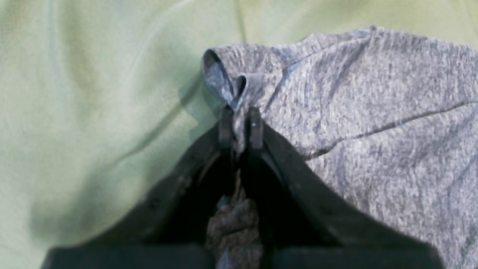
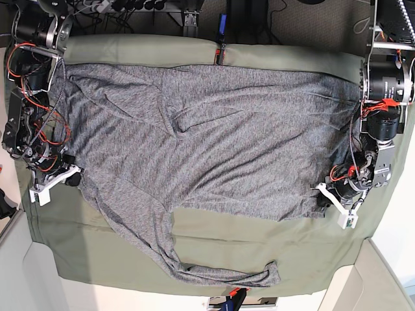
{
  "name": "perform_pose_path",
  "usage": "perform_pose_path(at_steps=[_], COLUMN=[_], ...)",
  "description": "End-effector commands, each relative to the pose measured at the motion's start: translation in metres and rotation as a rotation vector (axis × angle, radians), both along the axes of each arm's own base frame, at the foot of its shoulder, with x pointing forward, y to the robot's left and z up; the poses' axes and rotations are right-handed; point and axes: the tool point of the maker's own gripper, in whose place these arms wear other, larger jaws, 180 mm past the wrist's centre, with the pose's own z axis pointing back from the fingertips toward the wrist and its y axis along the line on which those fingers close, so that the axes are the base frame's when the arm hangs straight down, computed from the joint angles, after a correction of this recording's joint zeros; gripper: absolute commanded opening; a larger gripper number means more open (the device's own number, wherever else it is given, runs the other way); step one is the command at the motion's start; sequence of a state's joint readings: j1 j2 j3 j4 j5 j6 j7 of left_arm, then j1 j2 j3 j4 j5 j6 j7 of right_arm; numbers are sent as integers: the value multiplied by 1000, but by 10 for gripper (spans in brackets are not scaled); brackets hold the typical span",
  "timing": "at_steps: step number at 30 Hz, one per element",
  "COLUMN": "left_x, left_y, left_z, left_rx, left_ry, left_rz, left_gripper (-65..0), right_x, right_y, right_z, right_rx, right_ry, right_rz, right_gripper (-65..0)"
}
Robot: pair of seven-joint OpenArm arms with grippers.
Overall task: Fold the T-shirt properly
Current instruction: 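Pull the grasped side edges apart and toward the robot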
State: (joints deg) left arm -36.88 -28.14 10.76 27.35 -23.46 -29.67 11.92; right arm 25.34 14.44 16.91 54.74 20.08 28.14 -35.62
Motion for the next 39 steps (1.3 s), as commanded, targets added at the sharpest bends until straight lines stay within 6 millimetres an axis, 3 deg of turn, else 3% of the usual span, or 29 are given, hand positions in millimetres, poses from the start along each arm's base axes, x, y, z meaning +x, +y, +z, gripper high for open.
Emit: perform_pose_path(at_steps=[1, 7, 16, 22, 26, 35, 39], left_x=[24, 30, 27, 19, 17, 17, 16], left_y=[5, -5, 14, 18, 17, 17, 18], left_z=[43, 80, 99, 88, 83, 83, 82], left_rx=[-17, -36, 8, -19, -19, -19, -18], left_ry=[-139, -249, -278, -201, -181, -183, -180], left_rz=[-12, -138, -154, -132, -134, -133, -133], left_gripper=[-650, -650, -650, -650, -537, -553, -650], right_x=[16, 18, -2, -22, -26, -18, -18], right_y=[-3, -6, 3, 5, 6, 4, 4], right_z=[26, 37, 56, 43, 38, 50, 50], right_rx=[-1, -23, -45, -57, -48, -42, -43], right_ry=[-81, -101, -164, -141, -133, -198, -195], right_rz=[8, 18, 59, 67, 65, 48, 48], right_gripper=[-650, -650, -650, -650, -650, -650, -650])
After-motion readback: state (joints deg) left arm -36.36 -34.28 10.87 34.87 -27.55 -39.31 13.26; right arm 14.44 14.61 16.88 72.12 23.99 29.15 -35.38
